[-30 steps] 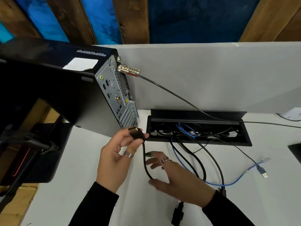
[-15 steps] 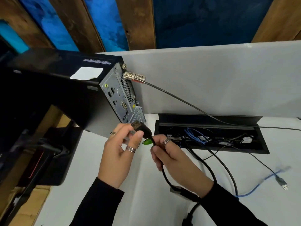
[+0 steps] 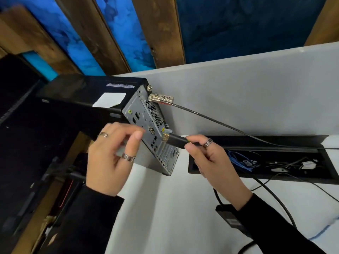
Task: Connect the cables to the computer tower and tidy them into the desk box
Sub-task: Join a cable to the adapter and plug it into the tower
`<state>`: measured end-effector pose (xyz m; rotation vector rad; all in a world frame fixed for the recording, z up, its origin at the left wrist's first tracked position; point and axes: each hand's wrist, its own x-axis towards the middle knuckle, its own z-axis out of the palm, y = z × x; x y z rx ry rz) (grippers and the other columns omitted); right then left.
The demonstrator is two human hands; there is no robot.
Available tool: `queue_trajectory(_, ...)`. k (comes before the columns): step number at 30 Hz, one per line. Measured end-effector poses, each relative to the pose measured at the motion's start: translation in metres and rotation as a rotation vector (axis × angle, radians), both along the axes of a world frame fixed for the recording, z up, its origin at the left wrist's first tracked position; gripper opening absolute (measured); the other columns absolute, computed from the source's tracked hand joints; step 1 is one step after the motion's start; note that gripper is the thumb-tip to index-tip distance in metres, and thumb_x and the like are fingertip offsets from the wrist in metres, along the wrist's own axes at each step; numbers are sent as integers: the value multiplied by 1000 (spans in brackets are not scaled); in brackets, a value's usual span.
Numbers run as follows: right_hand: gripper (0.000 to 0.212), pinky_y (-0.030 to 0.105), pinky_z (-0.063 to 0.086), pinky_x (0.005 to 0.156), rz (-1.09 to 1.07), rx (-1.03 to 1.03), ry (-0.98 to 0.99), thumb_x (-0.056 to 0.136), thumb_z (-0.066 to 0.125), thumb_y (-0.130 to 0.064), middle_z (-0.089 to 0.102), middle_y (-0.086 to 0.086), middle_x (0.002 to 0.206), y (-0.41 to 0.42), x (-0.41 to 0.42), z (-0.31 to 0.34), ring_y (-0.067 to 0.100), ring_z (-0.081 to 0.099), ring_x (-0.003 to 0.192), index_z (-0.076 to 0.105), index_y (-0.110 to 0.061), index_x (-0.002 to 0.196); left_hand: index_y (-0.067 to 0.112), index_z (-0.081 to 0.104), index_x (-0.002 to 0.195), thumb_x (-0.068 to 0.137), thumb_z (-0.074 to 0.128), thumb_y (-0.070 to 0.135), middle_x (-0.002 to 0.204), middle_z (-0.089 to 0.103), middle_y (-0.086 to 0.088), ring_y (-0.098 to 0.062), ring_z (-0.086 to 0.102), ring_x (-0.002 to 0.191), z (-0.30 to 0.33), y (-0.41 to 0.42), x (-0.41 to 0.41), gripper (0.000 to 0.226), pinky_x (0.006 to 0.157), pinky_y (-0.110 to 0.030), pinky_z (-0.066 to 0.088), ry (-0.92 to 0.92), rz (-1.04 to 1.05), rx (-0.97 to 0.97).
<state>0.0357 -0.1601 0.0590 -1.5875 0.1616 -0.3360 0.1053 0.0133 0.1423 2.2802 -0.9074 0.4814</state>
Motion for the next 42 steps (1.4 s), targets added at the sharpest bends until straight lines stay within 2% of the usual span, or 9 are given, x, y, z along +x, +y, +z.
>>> queue_trajectory(2, 9, 35, 28, 49, -10, -2, -3, 83, 56, -42, 32, -10, 45, 0, 3, 1, 13, 28, 48, 62, -36, 86, 9, 67, 94, 94, 43, 24, 89, 59, 10, -16, 50, 80, 18, -5, 14, 28, 76, -14, 35, -139, 40, 40)
queue_trajectory(6, 10, 25, 27, 48, -16, -9, -41, 90, 56, -25, 32, -13, 42, 4, 10, 7, 7, 26, 46, 63, -31, 87, 11, 65, 102, 94, 42, 20, 97, 64, -5, -27, 48, 87, 39, -21, 37, 26, 78, -31, 30, -308, 48, 153)
queue_trajectory(13, 7, 11, 24, 46, -25, -13, -73, 86, 61, -25, 38, -14, 41, 10, 24, 16, 5, 30, 43, 66, -23, 91, 19, 55, 124, 83, 33, 45, 124, 59, -3, -26, 47, 115, 61, -35, 66, 53, 100, -42, 35, -69, 74, 446)
queue_trajectory(19, 7, 15, 28, 43, -54, -79, -92, 82, 66, -30, 36, -10, 43, 14, 32, 24, 8, 29, 43, 66, -29, 89, 24, 42, 138, 93, 52, 30, 138, 47, 1, -16, 38, 130, 59, -29, 78, 46, 109, -30, 27, 117, 3, 429)
queue_trajectory(25, 18, 6, 28, 40, -62, -213, -66, 83, 66, -31, 44, -17, 38, 13, 34, 26, 5, 41, 37, 68, -21, 99, 25, 43, 136, 86, 40, 38, 137, 49, 3, -16, 39, 128, 51, -27, 77, 52, 102, -25, 26, -10, 26, 447)
queue_trajectory(29, 20, 10, 29, 37, -88, -299, -95, 82, 66, -36, 35, -8, 35, 13, 37, 25, 11, 35, 36, 68, -27, 100, 24, 45, 134, 86, 42, 35, 136, 51, 4, -15, 41, 127, 48, -26, 77, 50, 99, -22, 25, -43, 27, 427)
queue_trajectory(32, 23, 24, 33, 35, -112, -353, -128, 82, 65, -40, 23, -6, 38, 14, 39, 25, 15, 25, 38, 68, -28, 102, 25, 47, 133, 85, 43, 35, 135, 52, 5, -14, 42, 126, 47, -25, 76, 49, 99, -22, 26, -58, 40, 406)
queue_trajectory(40, 27, 25, 30, 42, -185, -552, -194, 81, 60, -43, 19, -6, 36, 18, 38, 24, 8, 26, 37, 70, -25, 99, 28, 49, 131, 85, 44, 36, 133, 55, 8, -10, 44, 124, 43, -25, 74, 47, 95, -16, 26, -88, 77, 354)
queue_trajectory(42, 26, 23, 25, 43, -218, -622, -197, 82, 60, -44, 15, -6, 37, 18, 38, 25, 16, 28, 44, 70, -26, 97, 28, 50, 131, 83, 41, 38, 132, 55, 8, -9, 43, 122, 43, -24, 73, 50, 93, -12, 25, -105, 73, 354)
